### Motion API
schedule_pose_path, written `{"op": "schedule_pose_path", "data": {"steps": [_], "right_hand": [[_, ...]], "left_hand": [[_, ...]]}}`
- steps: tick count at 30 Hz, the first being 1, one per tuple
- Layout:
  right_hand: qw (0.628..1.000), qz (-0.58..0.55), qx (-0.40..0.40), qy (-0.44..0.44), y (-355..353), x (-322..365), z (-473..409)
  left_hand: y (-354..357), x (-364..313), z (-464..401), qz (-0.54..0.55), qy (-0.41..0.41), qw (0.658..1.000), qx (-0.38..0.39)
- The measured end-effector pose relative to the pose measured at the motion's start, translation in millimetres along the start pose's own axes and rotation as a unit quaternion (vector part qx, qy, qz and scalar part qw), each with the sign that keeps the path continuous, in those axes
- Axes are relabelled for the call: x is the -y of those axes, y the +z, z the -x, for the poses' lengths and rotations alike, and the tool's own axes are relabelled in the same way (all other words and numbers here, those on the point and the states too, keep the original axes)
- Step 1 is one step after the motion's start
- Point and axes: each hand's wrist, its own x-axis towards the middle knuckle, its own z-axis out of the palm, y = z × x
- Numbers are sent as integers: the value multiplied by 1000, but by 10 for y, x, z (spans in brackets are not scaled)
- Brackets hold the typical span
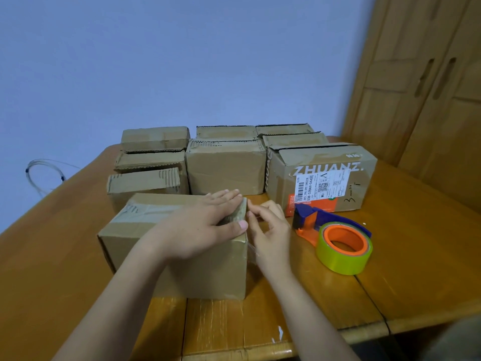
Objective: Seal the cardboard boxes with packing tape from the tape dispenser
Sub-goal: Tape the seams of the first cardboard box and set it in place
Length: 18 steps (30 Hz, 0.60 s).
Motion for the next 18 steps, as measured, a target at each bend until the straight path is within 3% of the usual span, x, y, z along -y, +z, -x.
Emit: {"op": "schedule_pose_path", "data": {"steps": [6, 13, 18], "right_hand": [[994, 77, 36, -70, -65, 24, 103], [986, -116, 78, 95, -290, 141, 270], [976, -182, 40, 111, -446, 406, 317]], "left_hand": [[12, 12, -18, -6, 2, 1000, 4], [-12, 19, -14, 28, -3, 1000, 1], [-17, 2, -3, 44, -10, 999, -7]]}}
